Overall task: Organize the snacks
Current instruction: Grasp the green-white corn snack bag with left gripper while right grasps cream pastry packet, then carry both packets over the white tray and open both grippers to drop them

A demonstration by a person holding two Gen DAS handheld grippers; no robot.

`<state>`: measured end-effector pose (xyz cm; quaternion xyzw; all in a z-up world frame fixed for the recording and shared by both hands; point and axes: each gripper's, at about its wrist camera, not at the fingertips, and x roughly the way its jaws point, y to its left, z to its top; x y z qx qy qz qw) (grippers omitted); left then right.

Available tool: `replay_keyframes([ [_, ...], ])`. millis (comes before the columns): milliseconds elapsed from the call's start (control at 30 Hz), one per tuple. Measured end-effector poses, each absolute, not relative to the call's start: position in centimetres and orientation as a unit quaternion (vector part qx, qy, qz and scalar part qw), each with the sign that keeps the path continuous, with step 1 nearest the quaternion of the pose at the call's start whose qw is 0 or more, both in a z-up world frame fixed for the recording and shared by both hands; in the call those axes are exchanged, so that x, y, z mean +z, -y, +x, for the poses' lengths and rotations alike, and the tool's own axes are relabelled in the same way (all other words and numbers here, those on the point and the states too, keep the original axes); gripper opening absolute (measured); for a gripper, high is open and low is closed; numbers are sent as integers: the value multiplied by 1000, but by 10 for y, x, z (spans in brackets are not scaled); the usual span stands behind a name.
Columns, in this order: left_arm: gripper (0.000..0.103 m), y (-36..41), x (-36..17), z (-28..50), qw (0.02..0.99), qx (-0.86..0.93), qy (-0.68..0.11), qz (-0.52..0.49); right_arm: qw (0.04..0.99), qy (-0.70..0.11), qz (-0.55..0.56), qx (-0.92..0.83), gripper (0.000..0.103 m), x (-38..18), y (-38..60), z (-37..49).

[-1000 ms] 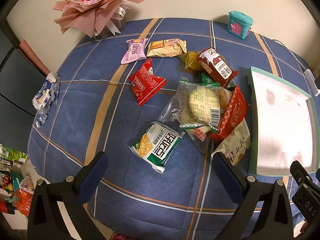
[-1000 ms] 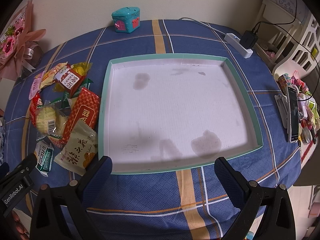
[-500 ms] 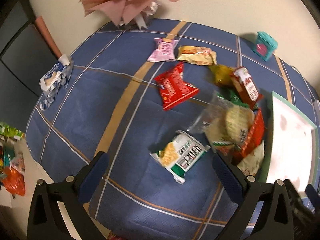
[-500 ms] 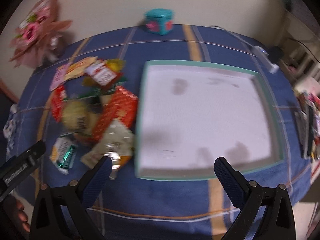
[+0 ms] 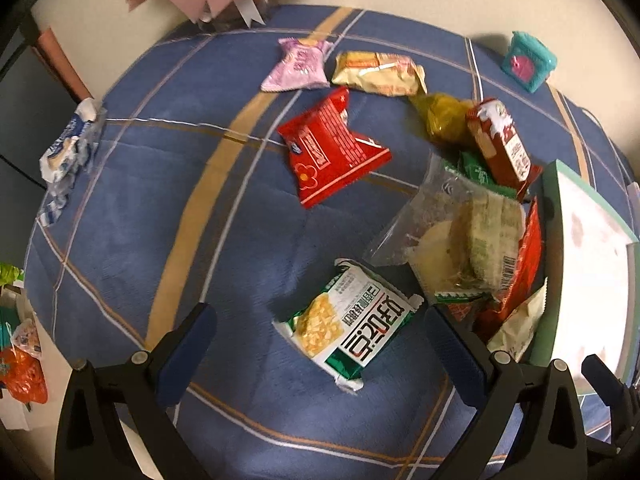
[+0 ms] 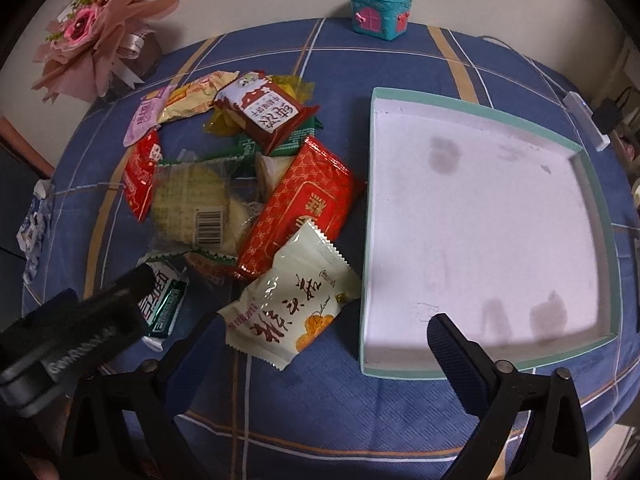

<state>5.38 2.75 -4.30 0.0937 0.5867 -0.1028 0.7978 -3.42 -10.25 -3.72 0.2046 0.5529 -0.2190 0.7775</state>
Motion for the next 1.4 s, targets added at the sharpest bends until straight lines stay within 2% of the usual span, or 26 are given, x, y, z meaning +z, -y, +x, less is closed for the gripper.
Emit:
replay_keyframes([
  [400, 102, -15, -60, 63, 790, -115, -595, 98, 778, -527, 260, -224, 72, -30, 124, -38],
  [433, 100, -11, -60, 62, 789, -125, -593, 100, 779, -525, 264, -218, 70, -29, 124, -37],
  [567, 80, -6, -62, 62, 782, -139, -601, 94, 778, -526, 282, -197, 58, -30, 122, -30],
  [767, 72, -7, -68, 63, 775, -146, -610, 79, 762, -538, 317, -172, 55, -47, 120, -22],
  [1067, 71, -32, -79, 75, 764, -127, -632, 30, 743, -546, 346, -174, 55, -64, 120, -12],
  [1400, 69, -25, -87, 76, 753, -114, -644, 69, 741, -550, 341, -179, 57, -69, 122, -9],
])
